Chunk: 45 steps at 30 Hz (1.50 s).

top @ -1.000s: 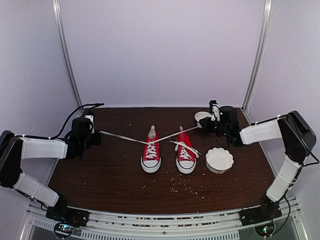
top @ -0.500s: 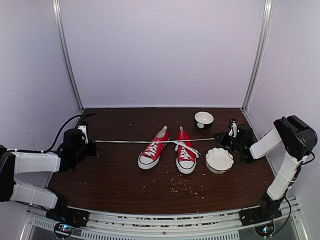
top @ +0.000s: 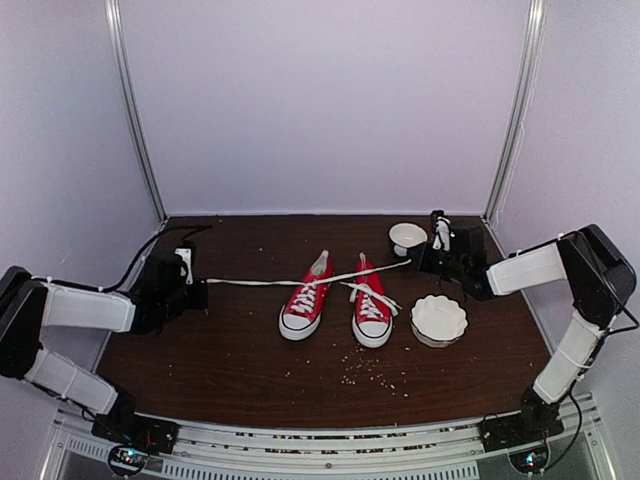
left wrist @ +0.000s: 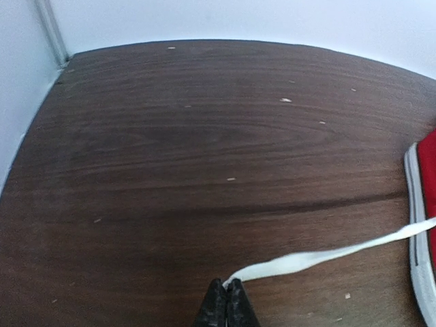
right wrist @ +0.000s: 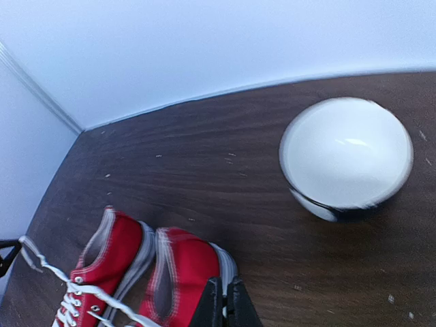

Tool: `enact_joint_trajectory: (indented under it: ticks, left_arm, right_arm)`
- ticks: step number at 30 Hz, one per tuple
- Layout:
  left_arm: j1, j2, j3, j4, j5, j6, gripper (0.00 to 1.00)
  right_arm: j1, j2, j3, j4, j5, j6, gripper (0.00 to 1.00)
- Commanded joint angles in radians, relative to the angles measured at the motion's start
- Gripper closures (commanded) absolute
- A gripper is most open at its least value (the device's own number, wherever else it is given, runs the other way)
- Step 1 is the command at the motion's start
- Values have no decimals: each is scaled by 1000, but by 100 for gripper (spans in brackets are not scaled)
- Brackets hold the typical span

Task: Tie the shoes
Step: Pass from the left arm to the right

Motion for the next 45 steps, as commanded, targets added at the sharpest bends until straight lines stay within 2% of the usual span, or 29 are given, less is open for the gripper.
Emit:
enact_joint_trajectory:
  ticks: [1,4,8,13,21,28,38,45]
  left_arm:
    - [-139,192,165,51,70,64,100]
    - [-200,326,268,45,129,79,100]
    - [-242,441,361,27,204,92,100]
    - [-284,499,419,13,253,122,100]
    - [-342,583,483,3,338,135,100]
    - [-350,554,469,-5,326,140,100]
    - [-384,526,440,9,406,138,100]
    - [-386,472,374,18,396,126,100]
  right_arm:
    - [195,19,204,-264,141,-221,100]
    - [286,111,321,-353,143,-250,100]
    - [344,213,416,-405,138,-245,100]
    - [375,314,546,-513,142,-259,100]
    - [397,359,613,-570,144,-285,100]
    - [403,353,622,-627,103,-286,100]
    - [407,356,636,-647,50,-273,100]
    - [426,328,580,-635,22,-255,100]
